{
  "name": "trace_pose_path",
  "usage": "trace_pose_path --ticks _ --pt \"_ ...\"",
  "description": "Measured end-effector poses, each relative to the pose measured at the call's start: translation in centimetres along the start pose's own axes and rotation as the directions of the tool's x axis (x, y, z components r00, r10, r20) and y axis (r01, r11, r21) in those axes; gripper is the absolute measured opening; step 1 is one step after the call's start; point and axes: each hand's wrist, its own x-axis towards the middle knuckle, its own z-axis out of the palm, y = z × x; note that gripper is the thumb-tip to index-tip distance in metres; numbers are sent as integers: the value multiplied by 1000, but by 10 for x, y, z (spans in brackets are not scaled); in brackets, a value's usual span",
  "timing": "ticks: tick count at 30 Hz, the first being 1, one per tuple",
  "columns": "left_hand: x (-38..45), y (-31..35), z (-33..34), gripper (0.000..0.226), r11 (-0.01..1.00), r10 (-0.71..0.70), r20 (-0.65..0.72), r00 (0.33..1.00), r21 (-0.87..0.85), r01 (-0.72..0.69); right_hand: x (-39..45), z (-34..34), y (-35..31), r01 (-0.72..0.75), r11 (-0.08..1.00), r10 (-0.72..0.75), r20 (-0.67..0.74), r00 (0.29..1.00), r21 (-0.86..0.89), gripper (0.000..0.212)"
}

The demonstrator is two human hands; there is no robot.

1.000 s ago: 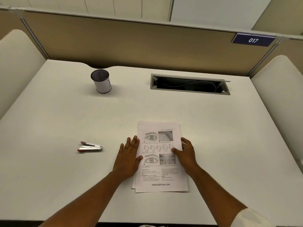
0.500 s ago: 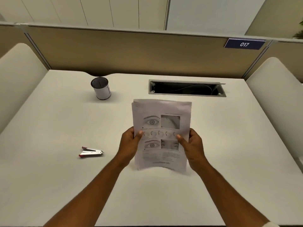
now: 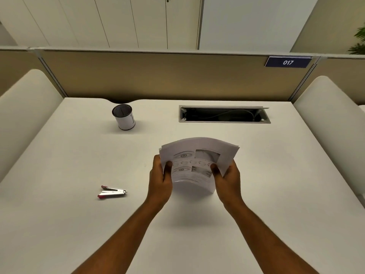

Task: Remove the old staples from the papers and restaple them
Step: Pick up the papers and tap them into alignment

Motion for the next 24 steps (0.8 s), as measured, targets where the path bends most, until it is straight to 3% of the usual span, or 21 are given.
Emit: trace_pose_path --ticks 6,14,18,24 --pt "3 -23 -3 18 995 -83 -6 997 51 83 3 3 12 -58 997 60 31 998 -51 39" --pt "18 -31 -16 23 974 -139 19 990 184 133 15 0 20 -69 983 79 54 995 -171 25" --pt "24 -28 -20 18 972 -186 18 982 152 181 17 -1 15 -60 983 75 80 994 -172 21" --pt "24 -23 -19 21 983 -172 19 985 72 171 13 1 3 -36 996 39 37 999 -84 32"
